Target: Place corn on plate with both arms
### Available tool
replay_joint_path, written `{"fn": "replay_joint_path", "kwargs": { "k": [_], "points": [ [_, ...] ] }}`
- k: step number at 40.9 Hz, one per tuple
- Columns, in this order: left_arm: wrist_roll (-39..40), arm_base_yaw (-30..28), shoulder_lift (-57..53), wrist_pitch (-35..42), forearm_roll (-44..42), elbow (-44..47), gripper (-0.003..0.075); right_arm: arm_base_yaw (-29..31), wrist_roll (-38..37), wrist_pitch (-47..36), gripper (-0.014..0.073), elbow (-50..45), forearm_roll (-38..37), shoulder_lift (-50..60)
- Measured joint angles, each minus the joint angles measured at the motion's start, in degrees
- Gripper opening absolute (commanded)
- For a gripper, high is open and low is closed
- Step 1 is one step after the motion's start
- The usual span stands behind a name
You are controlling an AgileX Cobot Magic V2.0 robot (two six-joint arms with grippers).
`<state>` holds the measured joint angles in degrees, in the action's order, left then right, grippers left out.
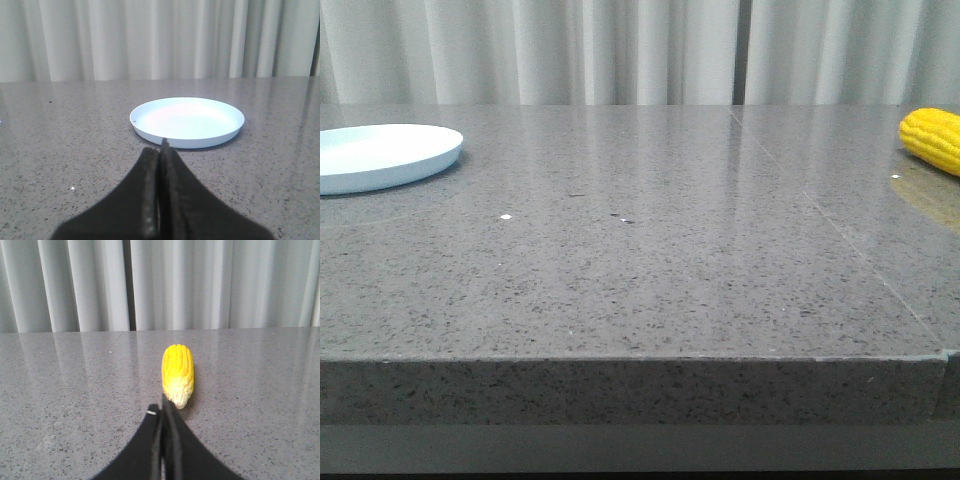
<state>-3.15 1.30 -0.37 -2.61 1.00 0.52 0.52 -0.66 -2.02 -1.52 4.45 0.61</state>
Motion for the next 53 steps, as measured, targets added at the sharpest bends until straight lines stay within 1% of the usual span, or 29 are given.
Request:
{"fn": "replay_joint_path", "kwargs": {
  "k": [29, 37, 40, 43, 48, 53],
  "points": [
    [0.0, 0.0, 0.0, 0.0, 0.0, 0.0, -0.002, 0.0, 0.0, 0.0, -0.0067, 0.0, 0.0, 0.0],
    [0.0, 0.0, 0.0, 3.9, 0.0, 0.0, -0.002, 0.0, 0.0, -1.4, -0.0067, 0.8, 0.0, 0.0],
    [0.0, 0.0, 0.0, 4.2, 0.0, -0.7, -0.002, 0.0, 0.0, 0.0, -0.0067, 3.3, 0.0, 0.0],
    [0.0, 0.0, 0.0, 2.6, 0.0, -3.6, -0.002, 0.0, 0.0, 2.0, -0.0067, 7.9, 0.0, 0.0],
    [0.0, 0.0, 0.0, 1.1, 0.0, -11.2, -0.002, 0.0, 0.0, 7.2, -0.0067, 16.6, 0.0, -0.3],
    [0.0, 0.0, 1.7, -2.9, 0.0, -20.5, -0.002, 0.0, 0.0, 12.5, -0.0067, 25.9, 0.0, -4.5]
  ]
}}
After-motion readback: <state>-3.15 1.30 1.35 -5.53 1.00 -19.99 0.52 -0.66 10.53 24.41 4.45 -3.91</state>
